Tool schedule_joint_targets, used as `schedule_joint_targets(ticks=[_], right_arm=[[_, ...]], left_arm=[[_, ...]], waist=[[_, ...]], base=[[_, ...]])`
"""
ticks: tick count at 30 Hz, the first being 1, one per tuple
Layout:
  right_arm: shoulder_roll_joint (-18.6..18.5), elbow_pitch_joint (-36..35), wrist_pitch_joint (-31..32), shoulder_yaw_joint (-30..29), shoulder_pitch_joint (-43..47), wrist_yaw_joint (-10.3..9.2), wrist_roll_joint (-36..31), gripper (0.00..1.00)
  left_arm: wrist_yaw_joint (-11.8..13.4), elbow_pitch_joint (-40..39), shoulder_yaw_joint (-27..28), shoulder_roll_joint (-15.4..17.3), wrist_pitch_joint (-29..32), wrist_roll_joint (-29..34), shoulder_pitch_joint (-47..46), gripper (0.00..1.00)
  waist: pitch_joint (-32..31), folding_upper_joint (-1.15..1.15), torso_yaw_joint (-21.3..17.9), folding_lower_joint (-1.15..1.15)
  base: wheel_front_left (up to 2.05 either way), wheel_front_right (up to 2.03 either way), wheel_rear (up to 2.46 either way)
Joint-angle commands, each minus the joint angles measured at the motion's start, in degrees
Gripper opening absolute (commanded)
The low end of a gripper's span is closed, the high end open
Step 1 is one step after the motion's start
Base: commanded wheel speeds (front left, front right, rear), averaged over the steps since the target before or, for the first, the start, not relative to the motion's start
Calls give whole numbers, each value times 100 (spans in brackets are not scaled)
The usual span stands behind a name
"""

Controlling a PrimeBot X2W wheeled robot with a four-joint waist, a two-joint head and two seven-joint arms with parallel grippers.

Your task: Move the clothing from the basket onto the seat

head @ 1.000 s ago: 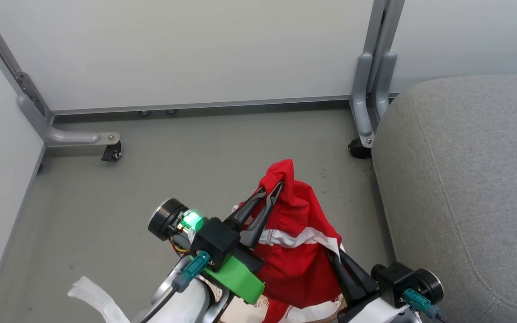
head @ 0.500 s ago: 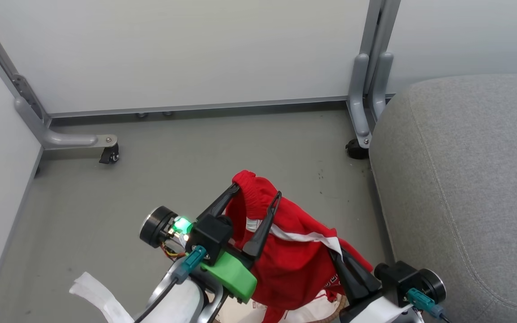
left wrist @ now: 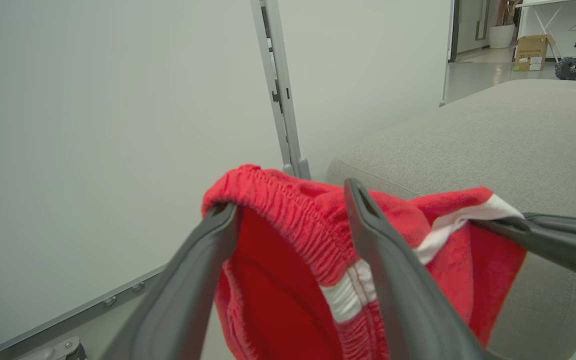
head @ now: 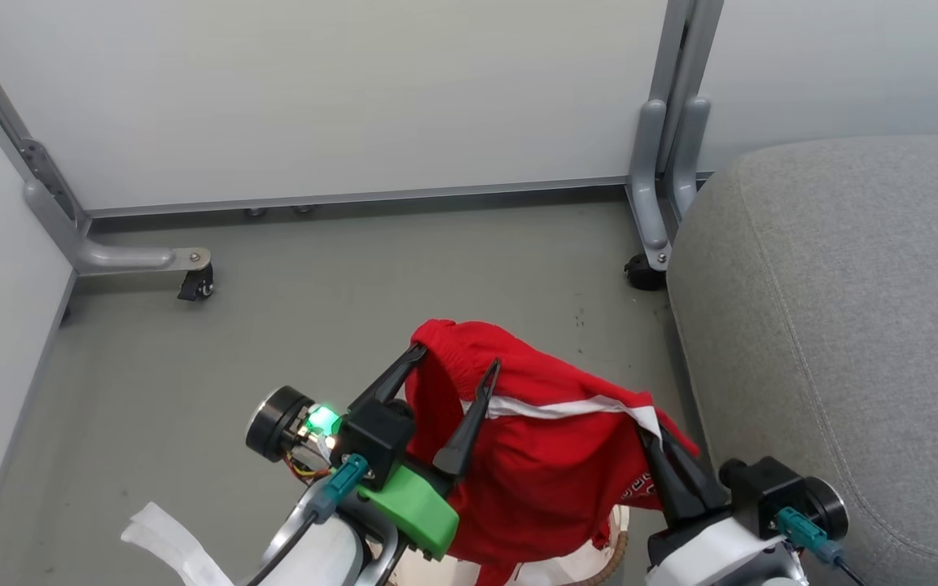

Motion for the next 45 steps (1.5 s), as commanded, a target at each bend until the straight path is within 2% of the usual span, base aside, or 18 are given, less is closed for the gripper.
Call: schedule_joint_targets(ticks=[1, 15, 26, 34, 38, 45], right_arm=[[22, -37, -18, -66, 93, -2, -49, 0], [75, -216, -18, -746, 144, -2, -411, 0], [78, -410, -18, -1074, 33, -2, -415, 0], [82, -561, -18, -1170, -88, -2, -368, 0], [83, -657, -18, -1214, -211, -2, -311, 0], [86, -827, -18, -1249, -254, -2, -137, 0]], left_arm=[[31, -15, 15, 31, 11, -9, 82, 100], [104, 6, -16, 83, -56, -63, 73, 100], [98, 59, -60, 96, -115, -114, -32, 100], [99, 27, -59, 165, -152, -84, -184, 100], [83, -11, -66, 209, -115, -54, -318, 100], [21, 19, -113, 303, -82, -6, -463, 100]], waist=[[5, 0, -19, 0], [122, 0, -323, 0], [324, 0, -809, 0], [599, 0, -1330, 0], [853, 0, -1742, 0], [1119, 0, -2249, 0]], base=[[0, 0, 0], [0, 0, 0], [0, 0, 0], [0, 0, 0], [0, 0, 0], [0, 0, 0]])
